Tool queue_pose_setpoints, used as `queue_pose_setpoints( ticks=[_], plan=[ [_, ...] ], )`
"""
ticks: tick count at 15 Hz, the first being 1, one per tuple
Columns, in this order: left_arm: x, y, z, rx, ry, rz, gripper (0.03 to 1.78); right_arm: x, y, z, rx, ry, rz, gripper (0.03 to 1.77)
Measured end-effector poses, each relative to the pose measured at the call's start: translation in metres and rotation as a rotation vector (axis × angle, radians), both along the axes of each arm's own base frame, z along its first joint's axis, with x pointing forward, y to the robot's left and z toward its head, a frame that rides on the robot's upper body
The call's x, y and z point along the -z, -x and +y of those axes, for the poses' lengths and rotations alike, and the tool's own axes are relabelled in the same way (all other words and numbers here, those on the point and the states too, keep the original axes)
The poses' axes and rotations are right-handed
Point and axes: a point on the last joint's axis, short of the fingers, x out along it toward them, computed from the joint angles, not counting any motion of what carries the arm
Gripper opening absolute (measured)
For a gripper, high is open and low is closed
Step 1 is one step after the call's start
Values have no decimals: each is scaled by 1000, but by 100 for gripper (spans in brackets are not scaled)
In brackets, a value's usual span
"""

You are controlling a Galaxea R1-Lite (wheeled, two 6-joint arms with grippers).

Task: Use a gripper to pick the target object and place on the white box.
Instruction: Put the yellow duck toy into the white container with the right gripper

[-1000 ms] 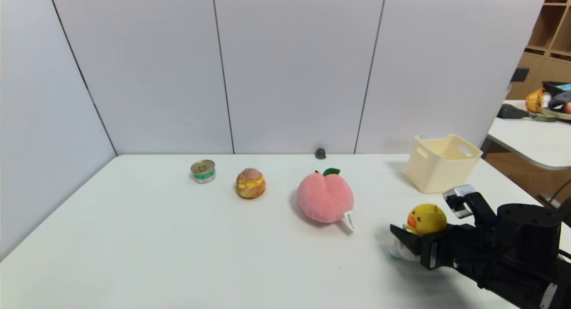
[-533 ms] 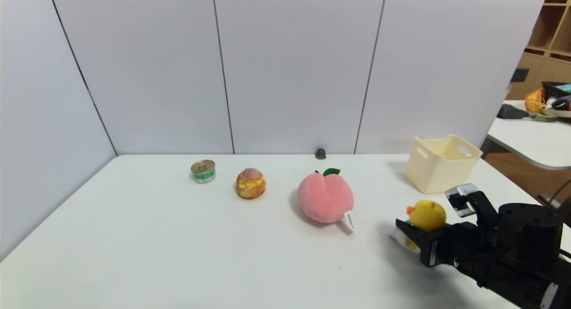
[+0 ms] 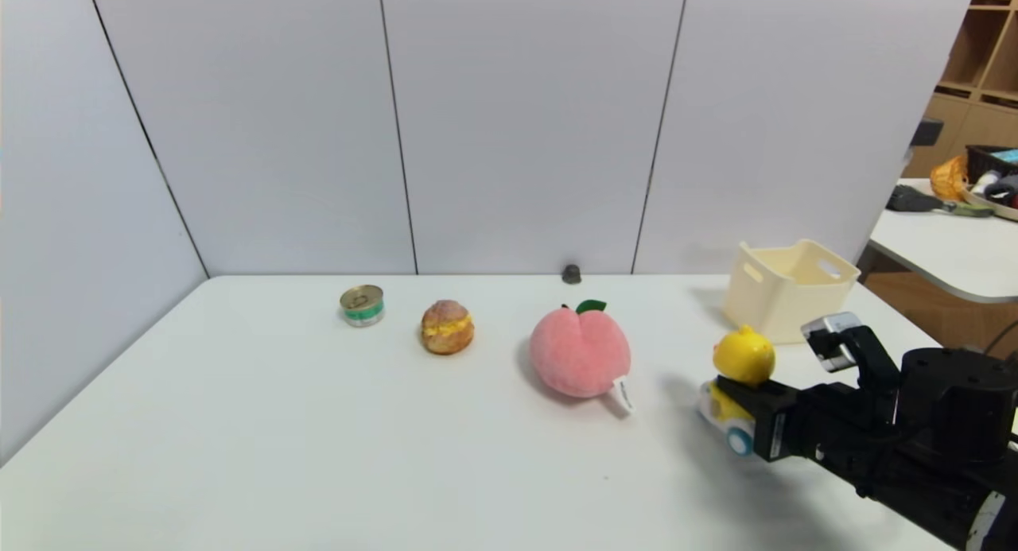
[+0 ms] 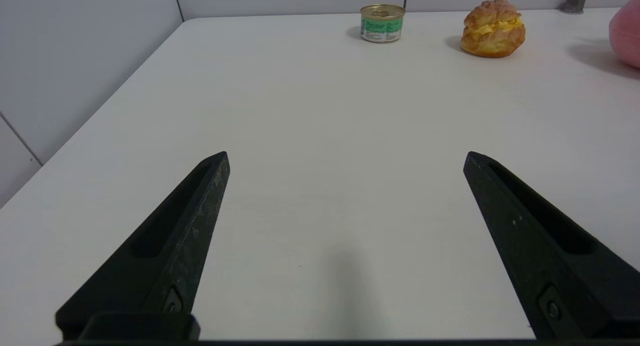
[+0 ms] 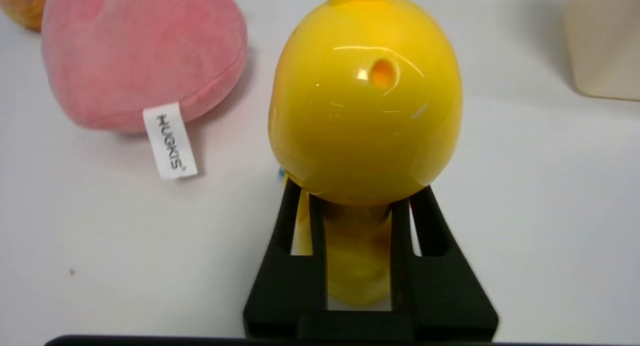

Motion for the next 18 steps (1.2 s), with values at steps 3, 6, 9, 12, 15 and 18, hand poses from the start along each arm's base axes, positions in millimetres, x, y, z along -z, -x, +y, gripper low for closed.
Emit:
queue_pose_setpoints(
  ticks=[3, 6, 9, 12, 15, 18],
  plan=[
    [0, 0, 0, 0, 0, 0, 169, -19, -12, -2, 19, -25, -91, 39],
    [0, 0, 0, 0, 0, 0, 169, -24, -14, -3, 26, -25, -97, 39],
    [0, 0, 0, 0, 0, 0, 169, -33, -19, -3, 29, -34, -140, 39],
    [0, 0, 0, 0, 0, 0, 169, -50, -35, -5, 50, -48, -203, 39],
    [0, 0, 0, 0, 0, 0, 169, -69, -56, -14, 95, -51, -240, 39],
    [0, 0, 0, 0, 0, 0, 169, -93, -81, -28, 154, -47, -274, 39]
  ],
)
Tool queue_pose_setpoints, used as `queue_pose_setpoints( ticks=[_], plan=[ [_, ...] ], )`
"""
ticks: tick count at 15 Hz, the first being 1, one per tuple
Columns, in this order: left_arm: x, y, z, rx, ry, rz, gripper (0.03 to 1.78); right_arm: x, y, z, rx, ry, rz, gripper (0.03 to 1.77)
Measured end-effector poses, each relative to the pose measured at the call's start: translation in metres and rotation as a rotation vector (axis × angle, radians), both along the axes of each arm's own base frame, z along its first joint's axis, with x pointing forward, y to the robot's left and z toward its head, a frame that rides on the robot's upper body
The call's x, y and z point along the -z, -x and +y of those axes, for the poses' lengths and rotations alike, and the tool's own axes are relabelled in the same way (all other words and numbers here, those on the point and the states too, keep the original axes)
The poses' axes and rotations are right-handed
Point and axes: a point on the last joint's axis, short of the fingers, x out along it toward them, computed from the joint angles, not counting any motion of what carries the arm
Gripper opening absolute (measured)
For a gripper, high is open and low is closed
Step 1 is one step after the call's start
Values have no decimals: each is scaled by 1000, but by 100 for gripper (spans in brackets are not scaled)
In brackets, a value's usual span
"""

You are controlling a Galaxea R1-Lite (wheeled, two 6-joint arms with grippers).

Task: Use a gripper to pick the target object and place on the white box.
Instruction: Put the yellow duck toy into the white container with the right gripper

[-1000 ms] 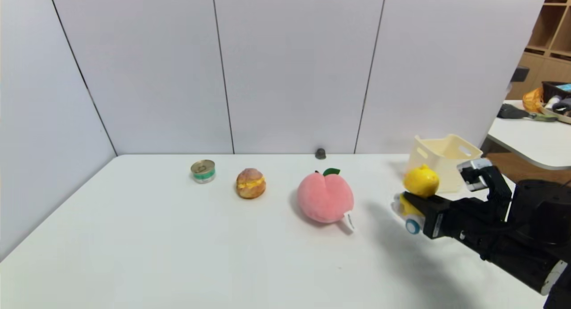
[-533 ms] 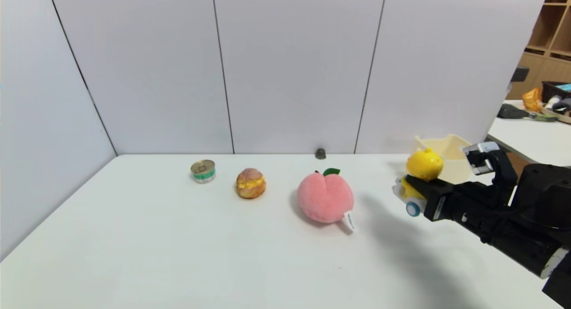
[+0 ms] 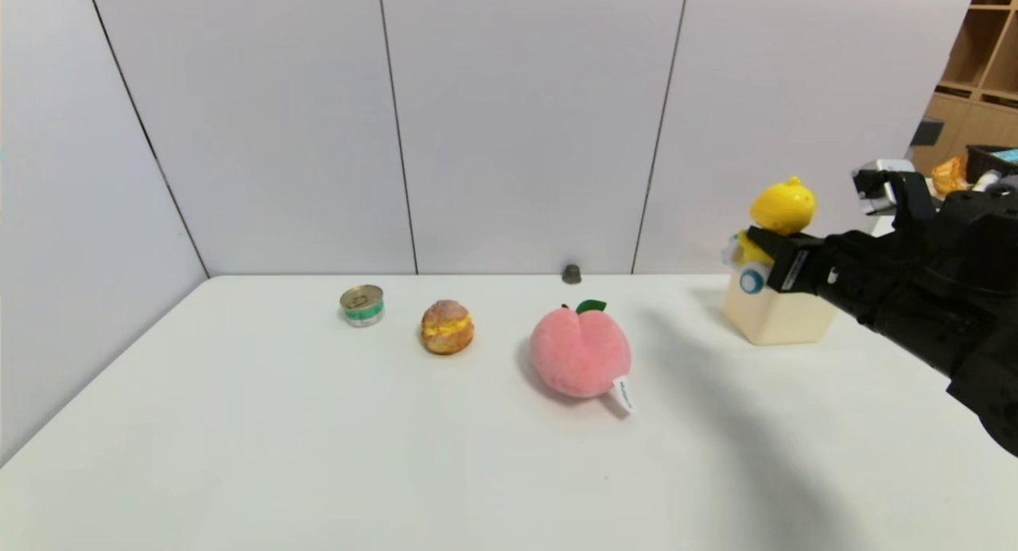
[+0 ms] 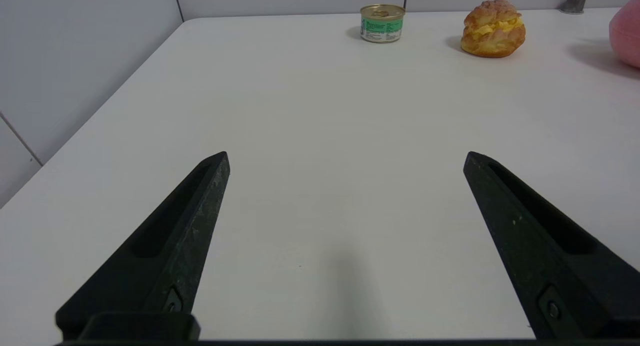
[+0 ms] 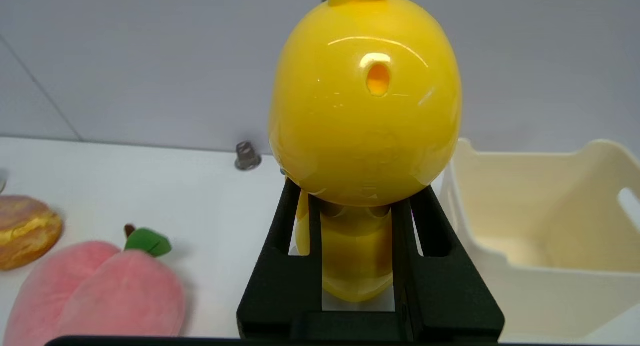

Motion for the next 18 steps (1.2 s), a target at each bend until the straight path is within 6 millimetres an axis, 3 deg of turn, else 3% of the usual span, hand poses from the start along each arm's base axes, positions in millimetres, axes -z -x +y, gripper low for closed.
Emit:
queue_pose_setpoints(
  ticks=[5, 9, 13, 18],
  plan=[
    [0, 0, 0, 0, 0, 0, 169, -30, -39, -25, 87, 1, -60, 39],
    [0, 0, 0, 0, 0, 0, 169, -43, -67, -41, 131, 11, -94, 39],
    [0, 0, 0, 0, 0, 0, 169, -33, -81, -54, 150, 64, -73, 39],
    [0, 0, 0, 0, 0, 0, 169, -18, -84, -70, 2, 111, 18, 39]
  ],
)
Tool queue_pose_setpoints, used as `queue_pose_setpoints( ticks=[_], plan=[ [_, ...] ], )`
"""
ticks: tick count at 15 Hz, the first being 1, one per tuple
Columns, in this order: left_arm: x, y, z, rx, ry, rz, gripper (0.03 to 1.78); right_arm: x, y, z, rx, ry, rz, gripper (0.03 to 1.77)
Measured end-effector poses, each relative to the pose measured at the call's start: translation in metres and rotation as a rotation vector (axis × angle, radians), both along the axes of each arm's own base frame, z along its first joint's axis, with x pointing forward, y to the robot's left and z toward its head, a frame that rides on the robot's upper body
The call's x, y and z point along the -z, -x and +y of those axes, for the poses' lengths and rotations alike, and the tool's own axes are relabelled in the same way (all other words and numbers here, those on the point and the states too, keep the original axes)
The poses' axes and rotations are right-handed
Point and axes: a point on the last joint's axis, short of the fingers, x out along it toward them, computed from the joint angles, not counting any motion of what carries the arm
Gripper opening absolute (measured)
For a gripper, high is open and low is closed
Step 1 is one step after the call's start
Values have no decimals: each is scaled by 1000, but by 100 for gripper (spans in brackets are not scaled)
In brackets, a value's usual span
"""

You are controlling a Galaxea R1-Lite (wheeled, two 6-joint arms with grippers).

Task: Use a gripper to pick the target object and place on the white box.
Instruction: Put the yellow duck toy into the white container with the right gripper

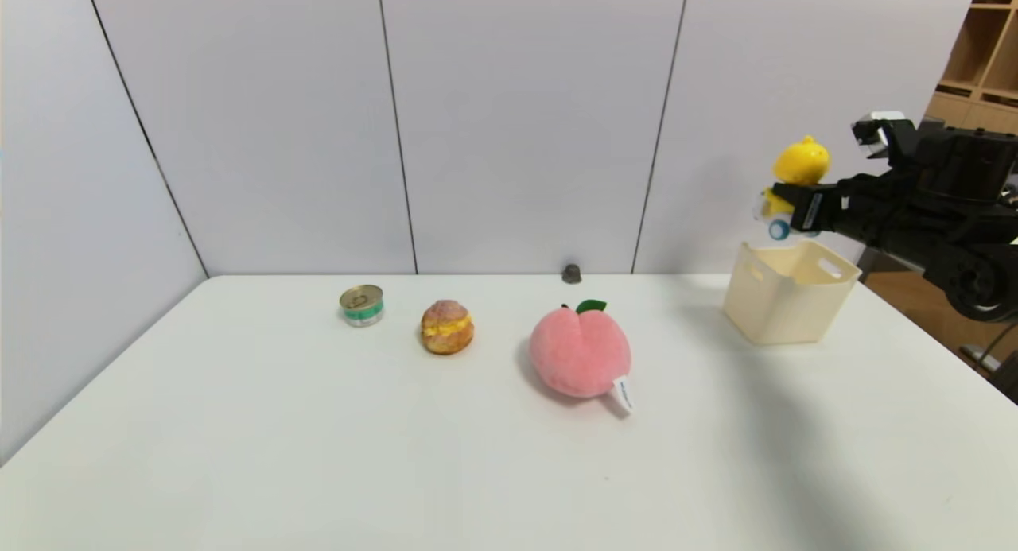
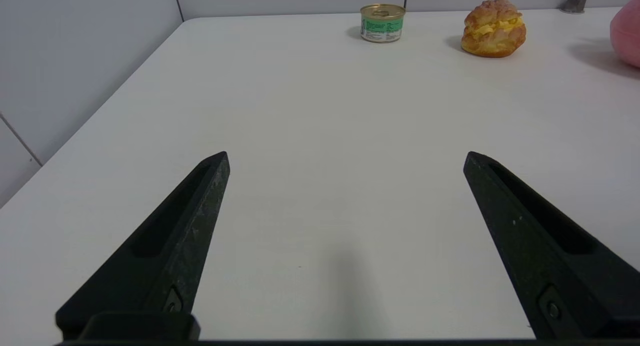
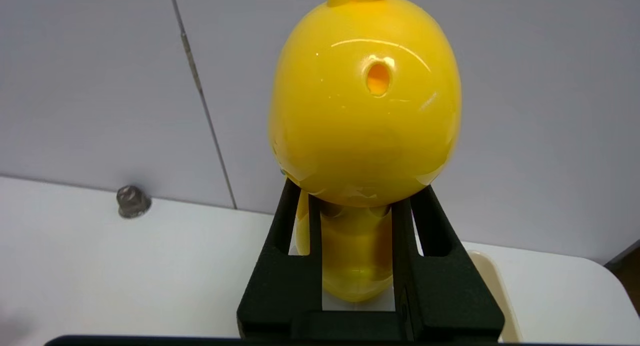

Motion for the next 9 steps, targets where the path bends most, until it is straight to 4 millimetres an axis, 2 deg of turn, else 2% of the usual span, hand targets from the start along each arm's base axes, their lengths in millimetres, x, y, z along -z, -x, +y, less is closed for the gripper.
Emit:
queue_pose_setpoints(
  ticks=[7, 9],
  plan=[
    [0, 0, 0, 0, 0, 0, 169, -14, -7, -29, -155, 19, 2, 39],
    [0, 0, 0, 0, 0, 0, 169, -13, -10, -38, -206, 44, -1, 39]
  ],
)
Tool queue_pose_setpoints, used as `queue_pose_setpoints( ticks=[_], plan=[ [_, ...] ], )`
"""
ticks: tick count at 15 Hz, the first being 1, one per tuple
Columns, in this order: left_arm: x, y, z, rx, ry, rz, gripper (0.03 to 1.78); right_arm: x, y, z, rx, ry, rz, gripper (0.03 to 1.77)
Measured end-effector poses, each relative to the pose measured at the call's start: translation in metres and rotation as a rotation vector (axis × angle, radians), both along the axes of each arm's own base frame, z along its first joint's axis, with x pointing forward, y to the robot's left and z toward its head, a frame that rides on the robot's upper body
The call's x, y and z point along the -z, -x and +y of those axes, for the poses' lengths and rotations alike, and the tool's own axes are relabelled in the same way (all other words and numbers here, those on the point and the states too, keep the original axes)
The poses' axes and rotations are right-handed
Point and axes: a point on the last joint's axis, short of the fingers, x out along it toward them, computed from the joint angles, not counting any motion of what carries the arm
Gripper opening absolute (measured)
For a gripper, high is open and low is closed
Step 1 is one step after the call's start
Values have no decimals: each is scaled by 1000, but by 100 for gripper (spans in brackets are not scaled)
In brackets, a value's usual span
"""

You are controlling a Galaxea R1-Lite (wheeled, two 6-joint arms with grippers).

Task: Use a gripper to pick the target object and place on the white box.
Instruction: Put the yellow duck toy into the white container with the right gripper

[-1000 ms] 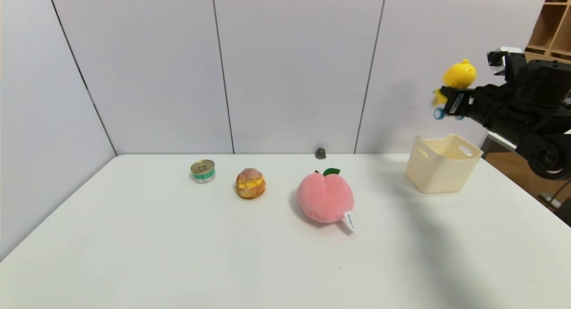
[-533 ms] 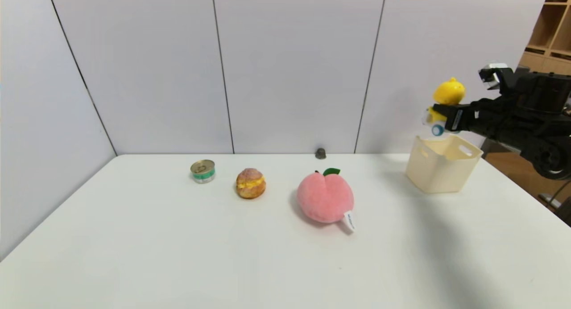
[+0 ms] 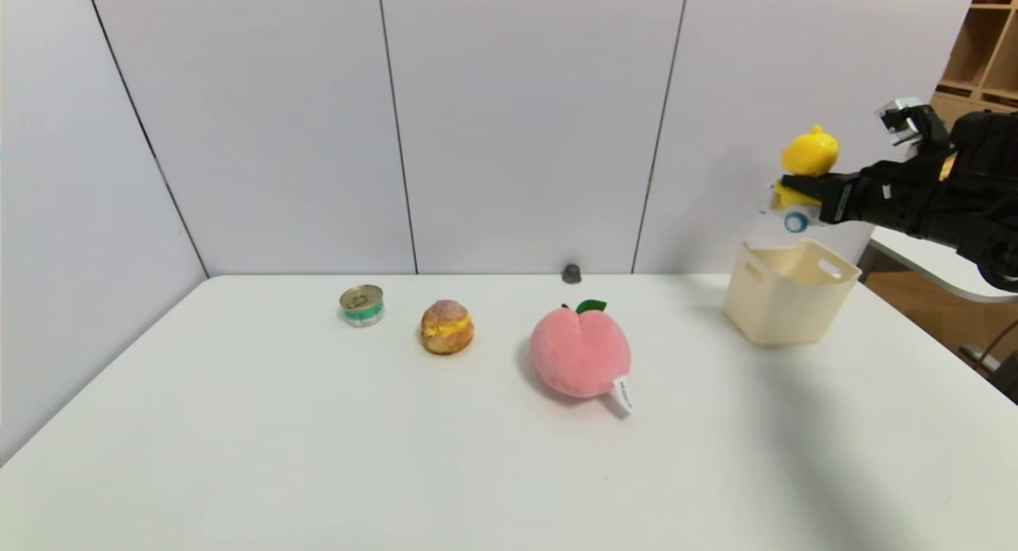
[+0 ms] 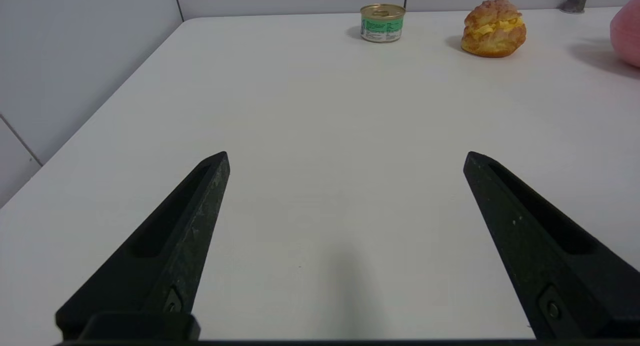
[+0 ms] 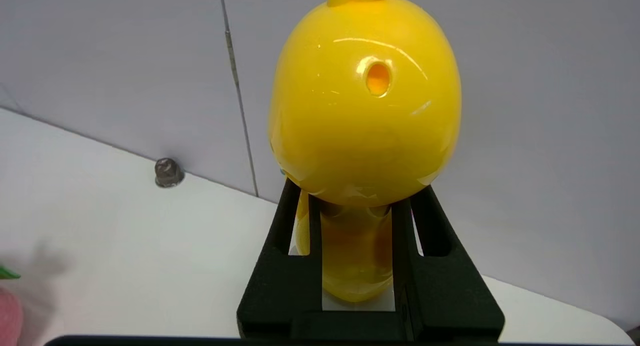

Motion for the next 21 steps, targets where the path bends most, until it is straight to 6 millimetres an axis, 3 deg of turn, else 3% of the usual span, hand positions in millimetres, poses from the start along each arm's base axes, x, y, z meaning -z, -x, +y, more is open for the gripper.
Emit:
queue_pose_setpoints(
  ticks=[5, 11, 21],
  plan=[
    [0, 0, 0, 0, 0, 0, 169, 4, -4, -20, -127, 45, -15, 39],
    [0, 0, 0, 0, 0, 0, 169, 17, -1, -24, -174, 134, 87, 39],
    [0, 0, 0, 0, 0, 0, 169, 30, -6, -29, -176, 153, 107, 39]
  ],
)
